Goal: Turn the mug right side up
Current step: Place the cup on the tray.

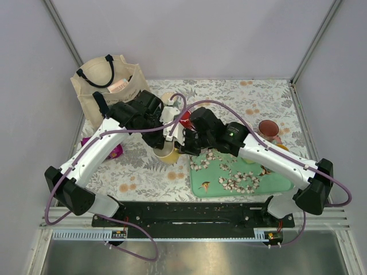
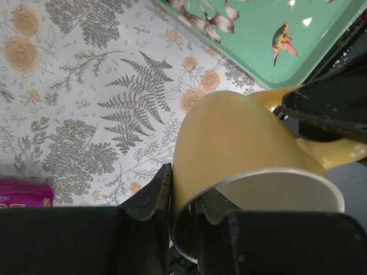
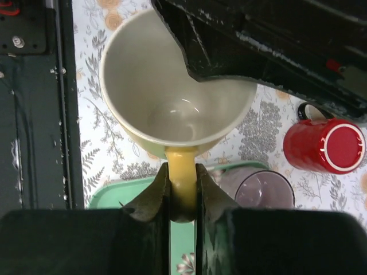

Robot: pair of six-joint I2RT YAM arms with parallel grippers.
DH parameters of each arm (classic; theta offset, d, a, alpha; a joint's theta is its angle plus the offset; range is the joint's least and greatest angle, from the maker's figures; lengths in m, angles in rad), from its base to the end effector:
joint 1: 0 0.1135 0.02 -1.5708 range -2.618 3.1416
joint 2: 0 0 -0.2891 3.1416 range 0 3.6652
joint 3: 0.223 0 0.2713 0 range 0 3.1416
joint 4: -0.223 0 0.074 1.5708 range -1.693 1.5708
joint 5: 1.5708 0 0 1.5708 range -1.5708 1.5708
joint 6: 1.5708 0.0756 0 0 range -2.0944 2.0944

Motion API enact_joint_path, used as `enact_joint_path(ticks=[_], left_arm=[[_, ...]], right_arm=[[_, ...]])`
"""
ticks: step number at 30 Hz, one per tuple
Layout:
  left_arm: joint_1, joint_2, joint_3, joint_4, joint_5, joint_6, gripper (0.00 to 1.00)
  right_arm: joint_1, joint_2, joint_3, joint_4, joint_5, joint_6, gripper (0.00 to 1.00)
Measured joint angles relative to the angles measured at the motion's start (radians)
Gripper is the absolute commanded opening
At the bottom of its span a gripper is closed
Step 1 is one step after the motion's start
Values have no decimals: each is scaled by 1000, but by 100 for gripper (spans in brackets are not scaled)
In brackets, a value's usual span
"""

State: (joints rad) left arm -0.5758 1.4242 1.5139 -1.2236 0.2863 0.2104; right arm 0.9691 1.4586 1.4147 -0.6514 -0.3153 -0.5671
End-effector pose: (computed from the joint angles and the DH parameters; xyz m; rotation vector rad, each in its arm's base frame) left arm 0.2383 -0.1801 0.3502 1.1232 2.4811 -0.4956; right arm 0.1882 0.3155 0.3557 -1.7077 1.5234 0.5687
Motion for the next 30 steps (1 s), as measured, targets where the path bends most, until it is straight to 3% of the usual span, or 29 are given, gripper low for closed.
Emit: enact_joint_path(ticks=[2, 4, 11, 21, 30], left_arm=[[-1, 0, 6, 6, -11, 2, 35], [5, 2, 10, 9, -3, -3, 51], [51, -8, 47, 37, 5, -23, 73], [226, -84, 47, 36, 8, -17, 78], [287, -111, 47, 26, 26, 7, 78]], right_arm=[[-4, -1, -10, 20, 20, 37, 0], [-4, -6, -26, 35, 26, 38, 0], [-77, -80, -212, -11, -12, 23, 0], [-427, -444, -547, -45, -149, -126, 0], [-627, -416, -681, -37, -249, -253, 0]])
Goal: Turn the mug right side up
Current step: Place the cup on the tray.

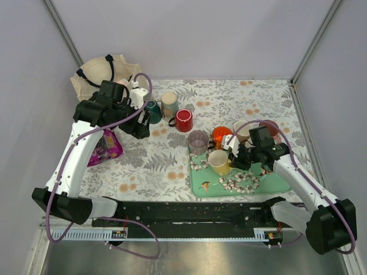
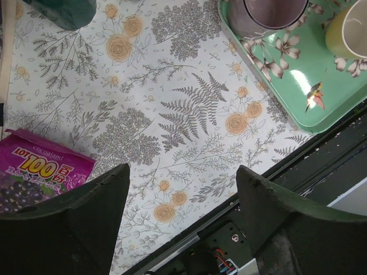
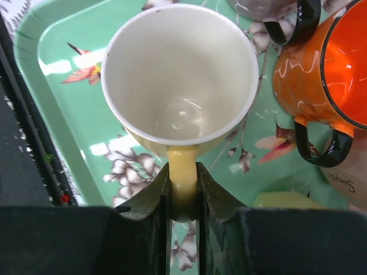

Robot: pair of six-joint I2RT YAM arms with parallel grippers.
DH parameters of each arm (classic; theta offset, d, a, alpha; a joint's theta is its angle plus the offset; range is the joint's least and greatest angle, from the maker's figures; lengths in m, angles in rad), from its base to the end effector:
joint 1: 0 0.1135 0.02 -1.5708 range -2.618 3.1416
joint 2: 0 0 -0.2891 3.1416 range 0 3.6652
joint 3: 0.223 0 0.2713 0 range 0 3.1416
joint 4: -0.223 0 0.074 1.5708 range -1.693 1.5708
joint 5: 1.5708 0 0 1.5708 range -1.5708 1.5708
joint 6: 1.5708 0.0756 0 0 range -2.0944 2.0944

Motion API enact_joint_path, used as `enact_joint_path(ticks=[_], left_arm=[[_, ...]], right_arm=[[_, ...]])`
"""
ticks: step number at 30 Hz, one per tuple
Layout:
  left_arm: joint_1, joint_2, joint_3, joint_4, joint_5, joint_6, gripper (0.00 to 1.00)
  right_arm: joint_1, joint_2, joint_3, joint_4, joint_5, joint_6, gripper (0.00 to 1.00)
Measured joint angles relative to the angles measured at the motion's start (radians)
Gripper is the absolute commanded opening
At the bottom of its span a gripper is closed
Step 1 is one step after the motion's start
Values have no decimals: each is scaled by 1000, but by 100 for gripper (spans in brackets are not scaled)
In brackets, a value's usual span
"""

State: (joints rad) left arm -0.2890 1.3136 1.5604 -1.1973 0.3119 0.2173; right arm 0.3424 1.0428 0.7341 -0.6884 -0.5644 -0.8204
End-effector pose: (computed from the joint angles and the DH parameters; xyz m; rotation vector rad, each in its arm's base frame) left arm 0.2553 -0.1001 0.3971 0.7488 2.3908 -0.4219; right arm 0.1932 0.1118 0.2242 -1.4974 1.9029 0.5111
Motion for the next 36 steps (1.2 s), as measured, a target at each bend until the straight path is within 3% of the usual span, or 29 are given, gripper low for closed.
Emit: enact_joint_path(ticks=[4, 13, 19, 24, 29, 36], left_arm=[[21, 0, -1, -3, 7, 0, 78], [34, -5, -31, -7, 43, 0, 78], [55, -25, -62, -9, 77, 0, 76], [89, -61, -91, -12, 119, -1, 76], [149, -105, -121, -8, 165, -11, 76], [225, -146, -163, 18, 245, -60, 75]], right_arm=[[-50, 58, -8, 23, -14, -66, 0], [-109, 115, -9, 34, -61, -207, 52], [-131, 104, -8, -41, -45, -268, 71], [-132, 33, 63, -139, -51, -246, 72], [-105, -27, 171, -171, -85, -134, 67], [146, 49, 178, -109, -19, 82, 59]])
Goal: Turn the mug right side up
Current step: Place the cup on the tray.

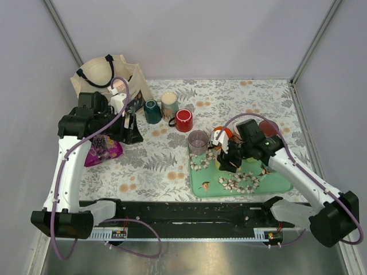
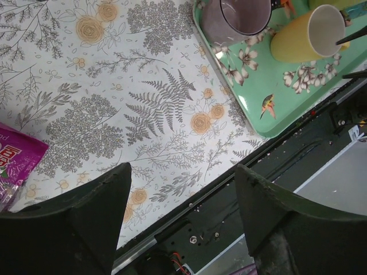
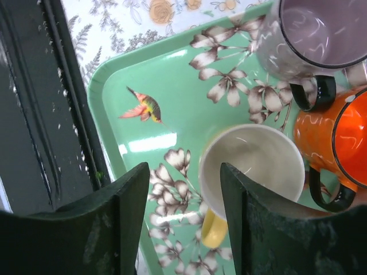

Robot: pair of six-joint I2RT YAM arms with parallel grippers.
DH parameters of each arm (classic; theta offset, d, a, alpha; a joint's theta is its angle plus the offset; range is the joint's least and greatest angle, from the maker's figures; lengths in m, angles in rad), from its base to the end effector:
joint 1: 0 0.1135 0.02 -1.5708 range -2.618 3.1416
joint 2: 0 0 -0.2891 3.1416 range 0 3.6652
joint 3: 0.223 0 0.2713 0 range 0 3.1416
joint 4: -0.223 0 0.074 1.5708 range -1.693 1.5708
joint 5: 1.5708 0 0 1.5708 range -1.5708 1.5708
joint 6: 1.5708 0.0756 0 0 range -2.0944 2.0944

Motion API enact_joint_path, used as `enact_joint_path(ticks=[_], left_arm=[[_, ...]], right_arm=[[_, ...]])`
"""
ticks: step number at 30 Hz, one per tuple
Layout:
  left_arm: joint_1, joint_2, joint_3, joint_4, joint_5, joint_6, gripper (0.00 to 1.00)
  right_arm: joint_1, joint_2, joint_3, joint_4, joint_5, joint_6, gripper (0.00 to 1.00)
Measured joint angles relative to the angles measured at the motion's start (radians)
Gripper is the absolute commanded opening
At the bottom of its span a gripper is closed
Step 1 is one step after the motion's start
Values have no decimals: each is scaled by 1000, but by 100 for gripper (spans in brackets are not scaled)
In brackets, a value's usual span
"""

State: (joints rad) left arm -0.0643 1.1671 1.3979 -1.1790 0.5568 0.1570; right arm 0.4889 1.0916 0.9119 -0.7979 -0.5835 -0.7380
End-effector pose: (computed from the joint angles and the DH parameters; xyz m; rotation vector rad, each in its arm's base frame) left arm 0.2278 -0.0547 0.3860 0.4888 2.3826 -0.6554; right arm 0.1874 0.1469 0.2681 -1.5728 1.8486 0.6285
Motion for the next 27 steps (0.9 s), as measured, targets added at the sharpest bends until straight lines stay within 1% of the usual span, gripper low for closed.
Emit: enact_joint_path(ticks=[3, 7, 11, 13, 15, 16, 18, 19, 21, 25, 27], left_arm=[[10, -16, -3, 6, 24, -16, 75], [23, -58, -28, 21, 50, -29, 75], [54, -105, -66, 25, 69, -43, 75], [86, -124, -88, 31, 88, -55, 75], [113, -137, -106, 33, 99, -64, 75], [127, -145, -116, 38, 101, -69, 75], [144, -158, -132, 43, 103, -72, 75], [150, -164, -138, 46, 103, -72, 75], [160, -182, -152, 48, 102, -72, 75], [176, -214, -171, 50, 103, -72, 75], [179, -222, -172, 49, 103, -72, 74]], right_arm=[[29, 60, 0, 73, 55, 142, 54], [30, 114, 0, 146, 130, 303, 51], [37, 161, 1, 187, 180, 405, 48], [47, 182, 1, 199, 200, 443, 44], [56, 195, 1, 204, 212, 469, 38], [61, 201, 1, 205, 221, 480, 33], [64, 207, 2, 203, 229, 497, 20], [66, 210, 5, 198, 226, 501, 15], [68, 213, 20, 176, 228, 492, 10], [68, 211, 43, 164, 219, 424, 1], [67, 207, 47, 145, 209, 373, 0]])
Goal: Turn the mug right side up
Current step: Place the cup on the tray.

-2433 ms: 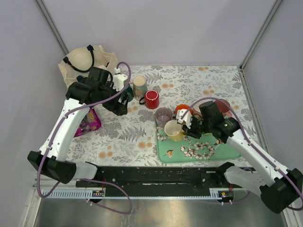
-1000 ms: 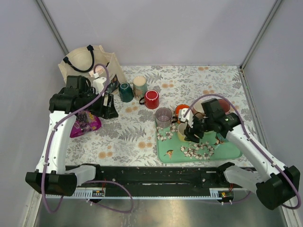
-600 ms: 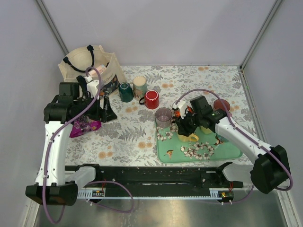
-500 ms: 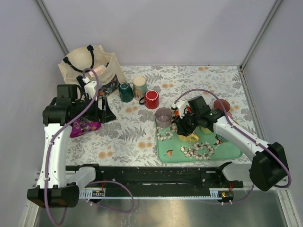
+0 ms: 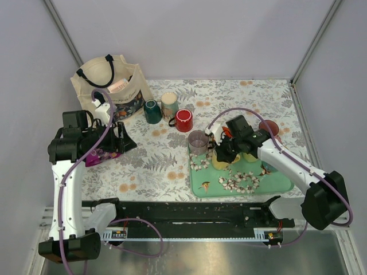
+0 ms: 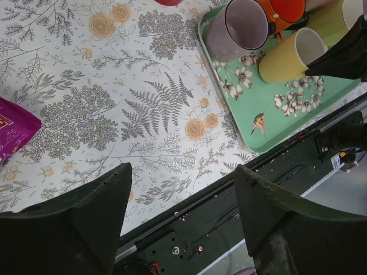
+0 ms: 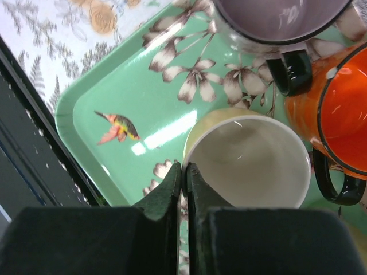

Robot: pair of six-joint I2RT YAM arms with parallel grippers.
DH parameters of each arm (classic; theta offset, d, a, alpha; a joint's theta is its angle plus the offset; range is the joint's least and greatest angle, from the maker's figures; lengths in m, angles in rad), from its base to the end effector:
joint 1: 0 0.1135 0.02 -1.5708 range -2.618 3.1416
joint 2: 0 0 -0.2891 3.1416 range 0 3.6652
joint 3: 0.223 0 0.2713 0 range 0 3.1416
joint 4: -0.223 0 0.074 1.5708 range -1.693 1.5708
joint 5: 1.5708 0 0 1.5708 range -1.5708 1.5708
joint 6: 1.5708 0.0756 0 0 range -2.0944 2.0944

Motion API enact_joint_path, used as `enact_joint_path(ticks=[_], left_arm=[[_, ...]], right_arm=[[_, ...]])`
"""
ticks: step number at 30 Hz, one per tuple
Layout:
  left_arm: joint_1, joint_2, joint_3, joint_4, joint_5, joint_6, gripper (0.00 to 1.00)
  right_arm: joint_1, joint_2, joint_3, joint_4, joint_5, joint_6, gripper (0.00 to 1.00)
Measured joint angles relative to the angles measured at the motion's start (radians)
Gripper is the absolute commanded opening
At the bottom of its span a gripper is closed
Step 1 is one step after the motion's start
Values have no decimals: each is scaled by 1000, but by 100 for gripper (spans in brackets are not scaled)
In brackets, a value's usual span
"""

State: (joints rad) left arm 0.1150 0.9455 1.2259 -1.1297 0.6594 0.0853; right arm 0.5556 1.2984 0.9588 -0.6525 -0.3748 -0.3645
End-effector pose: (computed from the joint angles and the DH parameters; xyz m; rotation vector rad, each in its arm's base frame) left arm 0.1809 -0.0257 0.3784 0.2604 2.2834 -0.6901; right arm 0.2323 0.1768 0.2395 -1.2602 2.2192 0.5533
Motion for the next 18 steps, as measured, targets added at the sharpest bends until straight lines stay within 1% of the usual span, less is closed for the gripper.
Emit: enact_joint_path(ticks=[4, 10, 18], left_arm=[[0, -2, -5, 0, 1, 0, 74], [0, -1, -10, -2, 11, -1, 73], [0, 17, -10, 0, 27, -5, 73]], right_arm=[[0, -23, 0, -80, -19, -142, 0], [0, -65, -9, -189, -2, -330, 0], [-8, -75, -12, -249, -19, -512, 0]])
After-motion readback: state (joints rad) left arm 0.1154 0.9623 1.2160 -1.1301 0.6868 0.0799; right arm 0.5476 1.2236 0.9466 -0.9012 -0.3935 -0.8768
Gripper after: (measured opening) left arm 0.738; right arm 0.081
